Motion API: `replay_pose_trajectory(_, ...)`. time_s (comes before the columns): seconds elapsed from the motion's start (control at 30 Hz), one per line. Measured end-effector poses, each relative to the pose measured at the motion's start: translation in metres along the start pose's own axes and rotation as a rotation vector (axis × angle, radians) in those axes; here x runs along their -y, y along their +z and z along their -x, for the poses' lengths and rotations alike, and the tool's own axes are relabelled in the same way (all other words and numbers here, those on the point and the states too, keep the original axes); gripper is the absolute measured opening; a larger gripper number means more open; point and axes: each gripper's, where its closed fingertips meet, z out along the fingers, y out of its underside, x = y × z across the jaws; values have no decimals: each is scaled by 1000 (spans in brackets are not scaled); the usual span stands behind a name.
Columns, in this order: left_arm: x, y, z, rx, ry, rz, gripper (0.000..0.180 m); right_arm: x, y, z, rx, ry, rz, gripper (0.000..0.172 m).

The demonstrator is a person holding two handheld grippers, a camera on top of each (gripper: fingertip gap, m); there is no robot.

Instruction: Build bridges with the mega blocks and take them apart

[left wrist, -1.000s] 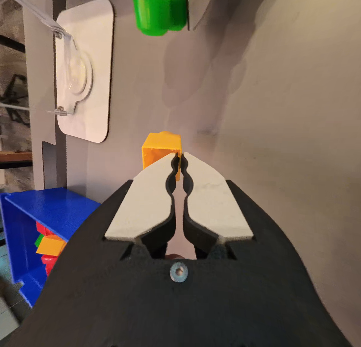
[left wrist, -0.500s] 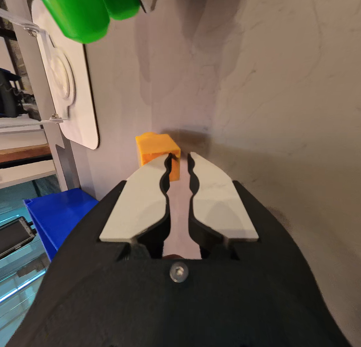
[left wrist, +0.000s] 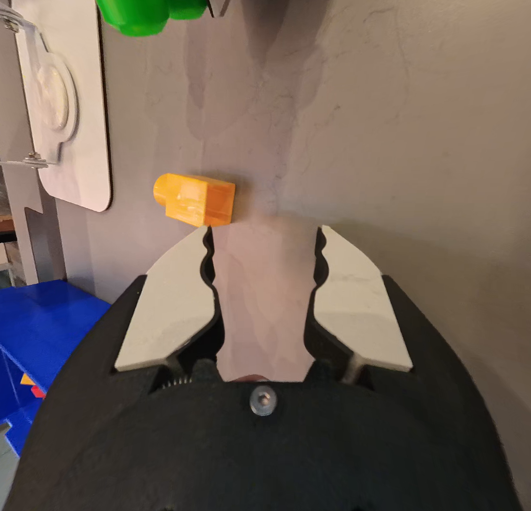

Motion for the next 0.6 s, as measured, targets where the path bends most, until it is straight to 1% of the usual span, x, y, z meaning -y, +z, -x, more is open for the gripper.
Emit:
replay_pose_trajectory(0.07,-5,-6,0,-14,-6,14,68,0,0,0,-2,0,0,37)
replay_pose_trajectory(0.1,-7,-13,2,-6,-9,1,65,0,0,0,-2,0,-1,37)
replay_pose_trajectory(0.17,-17,-36,22,46,-20,-11,57,1,-1,-1,-5,1,-5,37)
replay_pose_trajectory(0.2,-29,-48,38,85,-41,11,57,1,-1,-1,-5,3,-5,37)
replay_pose_trajectory(0.27,-61,-72,79,178,-88,57,56,0,-1,-1,-1,4,-4,37)
replay_pose_trajectory(0.33,-97,-89,115,212,-130,101,47,-1,0,0,4,8,-4,37)
replay_pose_trajectory(0.37,-120,-91,133,216,-154,151,43,-1,0,0,7,8,-4,37)
replay_pose_trajectory(0.43,-173,-87,163,199,-209,294,45,-1,0,1,6,5,-1,37)
replay_pose_trajectory(0.47,-194,-82,176,188,-220,338,45,-1,0,1,6,4,-1,37)
replay_pose_trajectory(0.53,-225,-65,187,110,-256,375,41,-1,0,1,4,2,0,37)
replay_pose_trajectory(0.6,-247,-52,200,123,-225,420,33,-2,0,1,3,2,2,37)
